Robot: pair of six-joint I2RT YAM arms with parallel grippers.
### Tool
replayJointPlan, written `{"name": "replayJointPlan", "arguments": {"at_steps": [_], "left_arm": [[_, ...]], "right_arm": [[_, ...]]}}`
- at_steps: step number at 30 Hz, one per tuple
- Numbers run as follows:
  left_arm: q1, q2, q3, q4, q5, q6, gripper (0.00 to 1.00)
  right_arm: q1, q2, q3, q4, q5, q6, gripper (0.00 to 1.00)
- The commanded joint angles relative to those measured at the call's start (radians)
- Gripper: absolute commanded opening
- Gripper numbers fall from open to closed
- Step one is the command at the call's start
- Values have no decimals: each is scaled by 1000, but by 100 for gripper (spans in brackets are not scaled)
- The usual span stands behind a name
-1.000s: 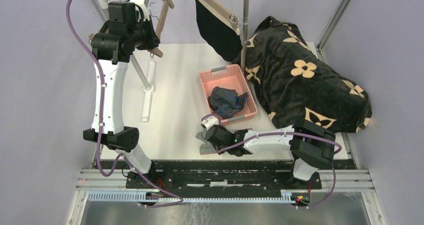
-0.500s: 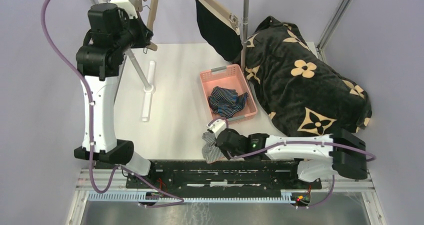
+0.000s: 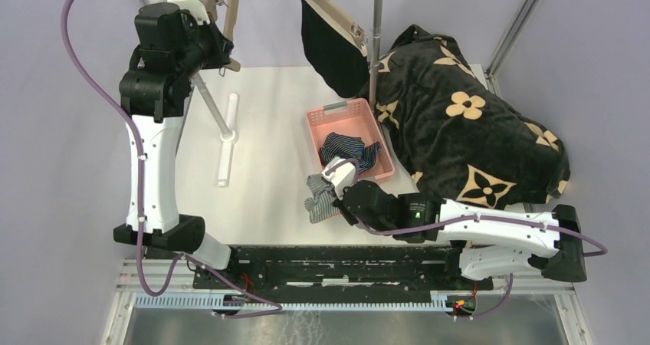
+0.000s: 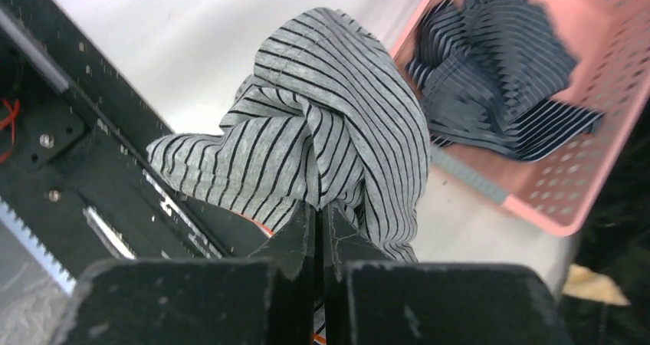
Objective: Remove the underwear clipped to the hanger
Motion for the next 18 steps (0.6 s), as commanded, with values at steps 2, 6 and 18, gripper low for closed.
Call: {"name": "replayJointPlan", "arguments": {"at_steps": [2, 6, 18], "left_arm": [[3, 37, -4, 121, -18, -25, 3], [2, 65, -33, 163, -27, -36, 3], [3, 107, -72, 244, -64, -63, 6]], "right_arm": [[4, -12, 131, 51, 188, -114, 1], [-5, 6, 150, 162, 389, -200, 1], [-350, 110, 192, 316, 235, -268, 1]]}}
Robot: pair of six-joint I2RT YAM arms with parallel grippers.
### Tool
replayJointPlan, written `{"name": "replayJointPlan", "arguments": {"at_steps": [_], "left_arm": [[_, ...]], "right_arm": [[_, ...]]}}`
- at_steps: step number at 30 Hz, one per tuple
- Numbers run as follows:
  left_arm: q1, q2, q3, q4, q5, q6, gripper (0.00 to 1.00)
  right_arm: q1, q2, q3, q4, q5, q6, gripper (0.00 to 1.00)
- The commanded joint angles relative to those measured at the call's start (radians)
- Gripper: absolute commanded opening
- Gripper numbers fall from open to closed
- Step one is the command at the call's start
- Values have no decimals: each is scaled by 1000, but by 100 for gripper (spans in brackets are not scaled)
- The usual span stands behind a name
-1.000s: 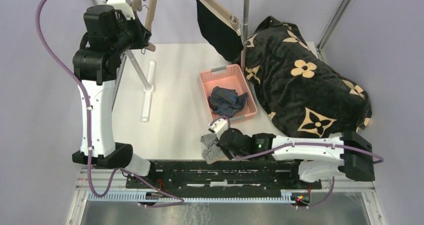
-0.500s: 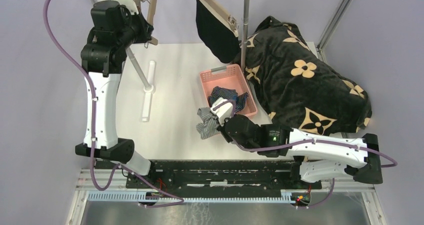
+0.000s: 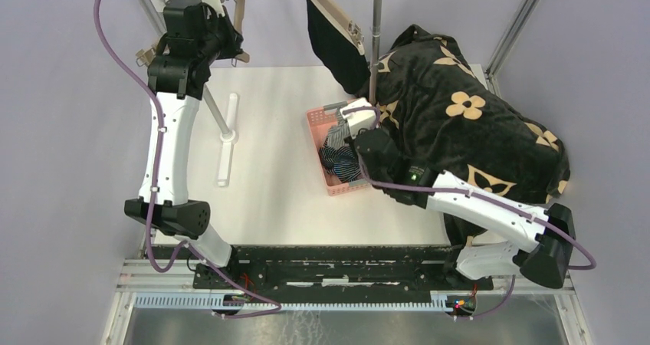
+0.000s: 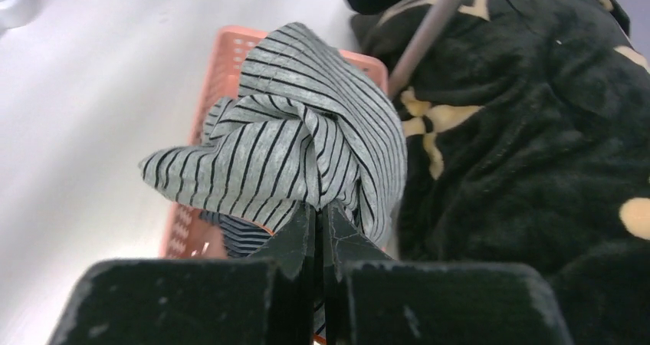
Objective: Remove the underwear clipped to the hanger
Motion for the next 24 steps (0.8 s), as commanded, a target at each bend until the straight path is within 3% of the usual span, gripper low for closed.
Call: {"name": "replayJointPlan", "arguments": {"at_steps": [1, 4, 10, 14, 24], "left_arm": [[2, -16, -20, 93, -24, -44, 10], [2, -42, -63, 127, -18, -48, 34], [3, -116, -141, 182, -34, -38, 49], [2, -160, -167, 201, -28, -40, 66], [2, -312, -235, 206, 17, -51, 79]], "right_arm": [[-107, 39, 55, 103, -66, -37, 1], [-160, 77, 64, 119, -110, -38, 1], [-204, 159, 100, 129, -180, -29, 1], [-217, 223, 135, 132, -204, -34, 1], [-278, 389, 244, 128, -267, -32, 1]]}}
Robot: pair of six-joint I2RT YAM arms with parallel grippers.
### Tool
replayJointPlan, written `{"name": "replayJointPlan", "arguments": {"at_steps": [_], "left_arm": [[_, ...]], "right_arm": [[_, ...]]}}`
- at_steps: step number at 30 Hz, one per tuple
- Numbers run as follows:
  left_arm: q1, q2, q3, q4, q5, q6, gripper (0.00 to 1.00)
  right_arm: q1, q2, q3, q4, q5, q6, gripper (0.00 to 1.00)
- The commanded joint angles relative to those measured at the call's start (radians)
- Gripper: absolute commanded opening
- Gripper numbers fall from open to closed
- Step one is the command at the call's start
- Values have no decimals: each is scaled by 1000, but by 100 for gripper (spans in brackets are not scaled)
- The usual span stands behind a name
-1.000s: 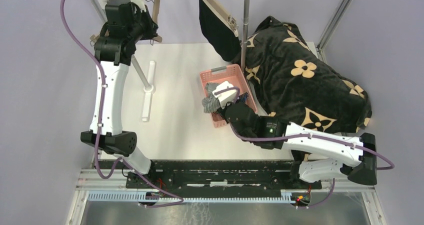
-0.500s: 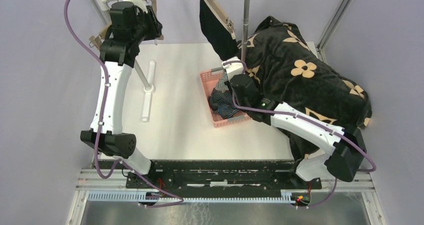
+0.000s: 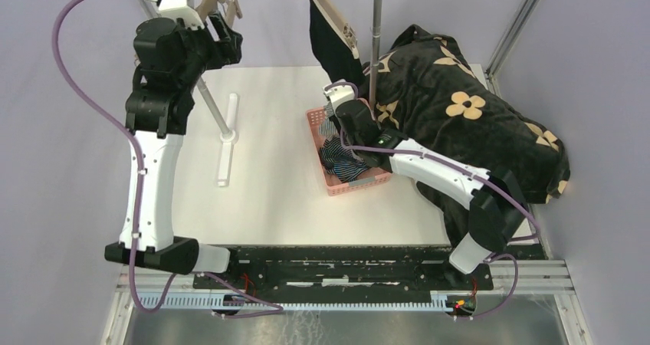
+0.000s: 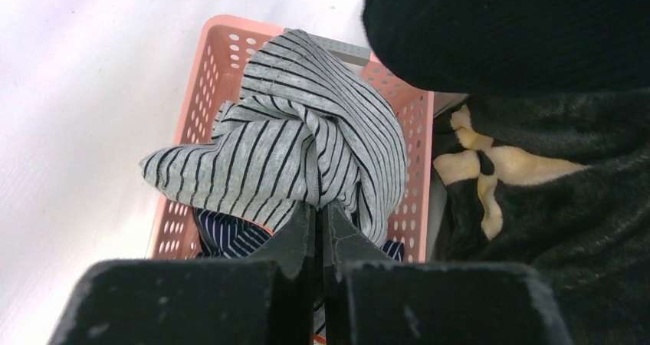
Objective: Remove the underwear clipped to the hanger
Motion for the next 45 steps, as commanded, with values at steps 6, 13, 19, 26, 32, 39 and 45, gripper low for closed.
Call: {"name": "replayJointPlan", "arguments": {"at_steps": [6, 13, 19, 26, 32, 39, 45], "left_arm": [[1, -170, -20, 11, 6, -33, 79], [2, -230, -23, 66, 58, -62, 79], [-27, -119, 68, 104, 222, -135, 82], [-303, 78, 275, 86, 33, -65, 84], [-339, 296, 492, 33, -5, -95, 85], [-356, 399, 517, 131, -77, -137, 86], [-368, 492, 532, 169, -111, -154, 87]], "right_arm": [[-71, 176, 171, -23, -92, 14, 22], [-74, 192, 171, -66, -67, 16, 57], [-74, 57, 77, -34, -44, 14, 67], [-73, 11, 58, -49, -41, 18, 66], [-73, -17, 13, -56, -59, 41, 64], [-72, -35, -41, -37, -61, 49, 63], [-71, -52, -52, -41, -103, 62, 62]]}}
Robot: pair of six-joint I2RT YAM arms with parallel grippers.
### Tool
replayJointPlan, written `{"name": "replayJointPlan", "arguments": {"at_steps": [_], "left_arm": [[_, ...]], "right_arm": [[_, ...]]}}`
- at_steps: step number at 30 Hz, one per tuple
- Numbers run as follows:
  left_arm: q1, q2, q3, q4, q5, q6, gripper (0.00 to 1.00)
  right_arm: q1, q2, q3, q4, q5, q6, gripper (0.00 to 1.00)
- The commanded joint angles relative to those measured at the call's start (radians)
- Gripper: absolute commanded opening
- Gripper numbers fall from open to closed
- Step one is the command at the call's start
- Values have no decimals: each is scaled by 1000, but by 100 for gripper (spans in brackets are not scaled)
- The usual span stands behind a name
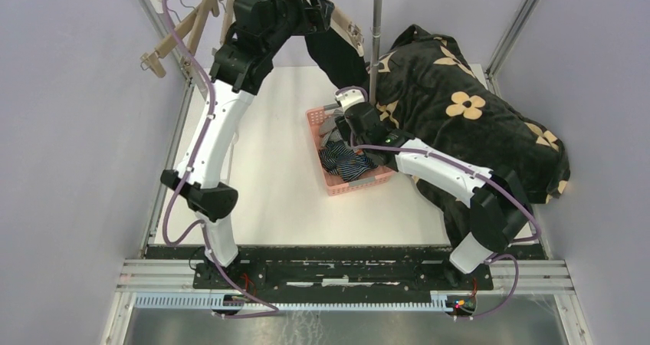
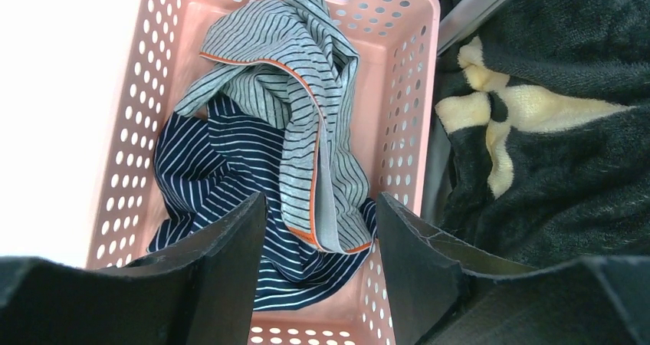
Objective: Remove the underwear clipped to the hanger
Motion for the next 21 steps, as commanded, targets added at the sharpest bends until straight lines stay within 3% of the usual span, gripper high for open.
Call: {"name": "replayJointPlan", "arguments": {"at_steps": [1, 21], "left_arm": [[-9, 57, 45, 99, -33, -64, 87], [-10, 165, 19, 254, -70, -174, 88]], "right_arm": [[5, -71, -14, 46, -31, 25, 62], [5, -111, -64, 79, -90, 12, 62]]}}
